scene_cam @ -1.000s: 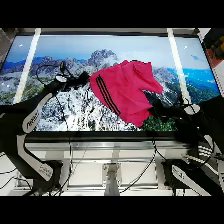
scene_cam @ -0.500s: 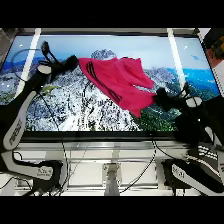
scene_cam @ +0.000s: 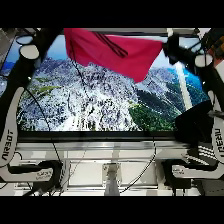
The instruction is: Fold the clothes and pants, and hang the long-sleeved shirts on hangers.
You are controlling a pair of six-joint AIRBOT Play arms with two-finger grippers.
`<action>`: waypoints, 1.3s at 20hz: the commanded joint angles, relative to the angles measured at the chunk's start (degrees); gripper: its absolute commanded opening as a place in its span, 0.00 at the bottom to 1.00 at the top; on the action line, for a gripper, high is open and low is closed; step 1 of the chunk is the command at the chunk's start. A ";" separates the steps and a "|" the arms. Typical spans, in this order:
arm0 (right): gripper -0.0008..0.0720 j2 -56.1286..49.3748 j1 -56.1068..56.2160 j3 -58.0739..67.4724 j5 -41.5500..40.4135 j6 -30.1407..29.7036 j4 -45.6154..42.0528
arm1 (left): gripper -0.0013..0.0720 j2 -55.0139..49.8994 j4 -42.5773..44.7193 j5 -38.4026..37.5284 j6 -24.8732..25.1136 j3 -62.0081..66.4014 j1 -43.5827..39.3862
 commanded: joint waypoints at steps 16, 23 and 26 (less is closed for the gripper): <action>0.02 6.38 -1.16 -13.90 40.72 -10.01 -26.03 | 0.04 10.78 38.84 -44.00 -13.55 -22.53 1.90; 0.02 14.27 8.33 -37.16 38.38 -10.05 -22.18 | 0.04 24.33 38.77 -42.69 -13.77 -47.56 1.55; 0.02 14.25 9.11 -40.70 34.51 -10.03 -21.46 | 0.04 28.15 38.77 -41.77 -13.79 -53.96 1.55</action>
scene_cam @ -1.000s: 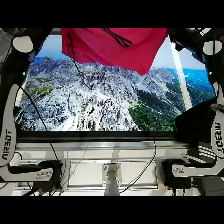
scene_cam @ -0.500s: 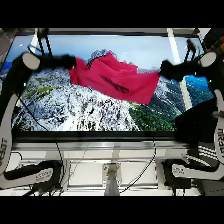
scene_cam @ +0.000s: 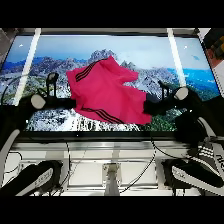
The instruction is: Fold the clothes and pants, and hang the long-sleeved shirts on hangers.
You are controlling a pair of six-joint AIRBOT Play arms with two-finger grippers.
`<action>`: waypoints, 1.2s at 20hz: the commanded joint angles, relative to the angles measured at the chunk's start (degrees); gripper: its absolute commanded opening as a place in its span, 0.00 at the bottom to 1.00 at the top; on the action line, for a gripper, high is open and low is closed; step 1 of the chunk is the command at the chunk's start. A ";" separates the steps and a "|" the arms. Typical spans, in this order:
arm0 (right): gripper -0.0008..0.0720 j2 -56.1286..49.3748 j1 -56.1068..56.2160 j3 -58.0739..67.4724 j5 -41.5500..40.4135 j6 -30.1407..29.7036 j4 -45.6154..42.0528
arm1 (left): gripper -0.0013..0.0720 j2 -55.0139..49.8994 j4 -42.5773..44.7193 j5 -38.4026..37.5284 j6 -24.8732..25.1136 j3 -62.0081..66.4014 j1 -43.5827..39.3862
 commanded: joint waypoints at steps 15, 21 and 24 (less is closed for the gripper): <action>0.29 -15.98 1.20 28.94 -5.95 -21.22 2.29 | 0.04 4.81 9.49 -2.95 9.60 -8.59 -0.26; 0.29 -37.16 11.85 53.35 -7.80 -29.53 -6.10 | 0.04 4.81 3.91 -4.37 9.99 -8.59 -0.26; 0.29 -41.31 15.76 58.03 -18.08 -35.26 -8.04 | 0.04 4.81 1.53 -4.37 11.98 -8.59 -0.26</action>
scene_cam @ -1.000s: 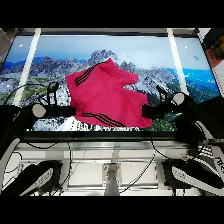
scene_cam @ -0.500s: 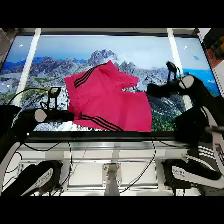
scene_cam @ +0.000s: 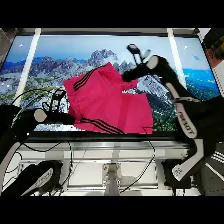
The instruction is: Fold the clothes and pants, and hang the long-sleeved shirts on hangers.
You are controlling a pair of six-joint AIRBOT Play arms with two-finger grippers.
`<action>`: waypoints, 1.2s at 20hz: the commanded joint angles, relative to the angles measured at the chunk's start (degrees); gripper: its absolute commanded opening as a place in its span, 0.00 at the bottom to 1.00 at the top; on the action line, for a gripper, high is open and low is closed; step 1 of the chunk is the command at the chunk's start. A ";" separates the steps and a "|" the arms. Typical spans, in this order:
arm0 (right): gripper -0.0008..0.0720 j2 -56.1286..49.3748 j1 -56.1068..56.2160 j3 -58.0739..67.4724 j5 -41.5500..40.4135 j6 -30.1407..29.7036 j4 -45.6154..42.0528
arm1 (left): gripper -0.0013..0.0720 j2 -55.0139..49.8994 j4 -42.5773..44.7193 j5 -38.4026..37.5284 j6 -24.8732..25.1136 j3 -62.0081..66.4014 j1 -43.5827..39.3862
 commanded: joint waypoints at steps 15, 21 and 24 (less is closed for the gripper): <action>0.57 -14.01 10.80 6.56 -24.37 -23.80 -1.29 | 0.04 0.02 -3.19 -0.37 4.33 -0.02 -0.20; 0.57 -14.80 10.80 6.56 -31.10 -23.98 -1.44 | 0.04 0.02 -13.40 -0.37 9.81 -0.02 -0.20; 0.57 -15.45 10.51 6.56 -31.45 -24.00 -1.86 | 0.04 -0.02 -14.43 -0.42 9.92 -0.02 -0.20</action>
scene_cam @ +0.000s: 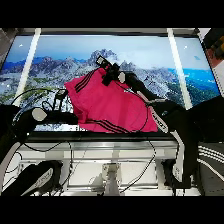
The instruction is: Fold the clothes and pants, and hang the long-sleeved shirts on hangers.
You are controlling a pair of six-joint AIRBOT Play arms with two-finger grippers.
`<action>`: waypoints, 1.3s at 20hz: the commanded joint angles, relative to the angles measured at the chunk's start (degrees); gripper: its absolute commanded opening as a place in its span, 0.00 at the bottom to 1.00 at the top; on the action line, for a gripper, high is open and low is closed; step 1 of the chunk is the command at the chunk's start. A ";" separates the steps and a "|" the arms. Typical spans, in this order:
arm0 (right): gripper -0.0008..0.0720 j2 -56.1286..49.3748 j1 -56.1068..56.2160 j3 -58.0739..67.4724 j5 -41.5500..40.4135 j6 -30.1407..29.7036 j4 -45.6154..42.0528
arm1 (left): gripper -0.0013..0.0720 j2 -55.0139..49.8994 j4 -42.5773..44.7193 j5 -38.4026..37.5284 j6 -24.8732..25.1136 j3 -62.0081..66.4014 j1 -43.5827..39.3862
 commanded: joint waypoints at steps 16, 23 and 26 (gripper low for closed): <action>0.53 -1.27 -1.42 0.76 4.24 -1.33 -1.18 | 0.04 -0.02 -2.91 -10.78 12.46 -0.02 0.00; 0.17 -1.29 -1.44 0.85 8.48 -4.26 -1.18 | 0.04 -0.02 -2.93 -10.40 12.44 -0.02 0.02; 0.02 -1.29 -1.77 0.85 7.69 -4.59 -1.36 | 0.04 -0.02 -2.91 -10.40 12.44 -0.02 0.02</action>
